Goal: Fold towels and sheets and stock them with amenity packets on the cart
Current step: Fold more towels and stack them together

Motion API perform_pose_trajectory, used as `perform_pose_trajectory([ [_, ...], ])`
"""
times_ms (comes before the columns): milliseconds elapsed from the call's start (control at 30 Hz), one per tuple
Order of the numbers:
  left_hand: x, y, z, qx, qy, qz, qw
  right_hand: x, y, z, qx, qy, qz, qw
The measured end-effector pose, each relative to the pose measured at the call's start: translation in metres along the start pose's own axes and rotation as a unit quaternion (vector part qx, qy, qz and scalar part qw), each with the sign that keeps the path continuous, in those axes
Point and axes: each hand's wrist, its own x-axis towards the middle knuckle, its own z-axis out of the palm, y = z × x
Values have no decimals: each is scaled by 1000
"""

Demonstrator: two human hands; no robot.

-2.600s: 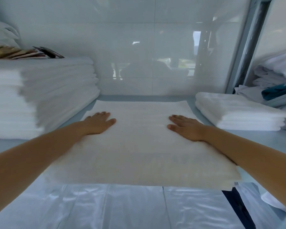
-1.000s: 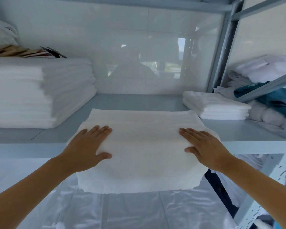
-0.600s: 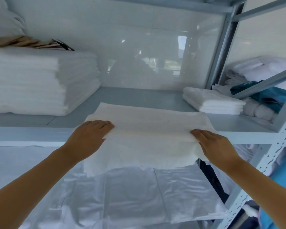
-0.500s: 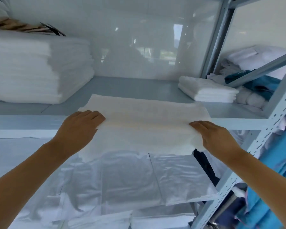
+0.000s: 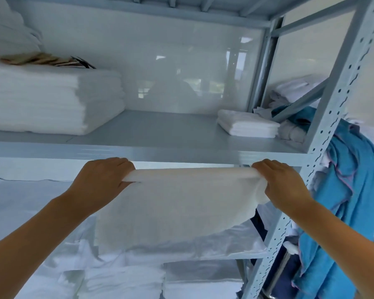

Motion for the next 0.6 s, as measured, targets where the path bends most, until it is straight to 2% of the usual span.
perform_pose_trajectory([
  [167,-5,54,-15,3,22,1,1000,-42,31,-28,16,-29,1,999],
  [300,-13,78,-23,11,-2,-34,999,-51,40,-38,16,-21,-3,1000],
  [600,-9,62,-33,20,-36,-72,997,-19,31,-24,36,-19,7,999],
])
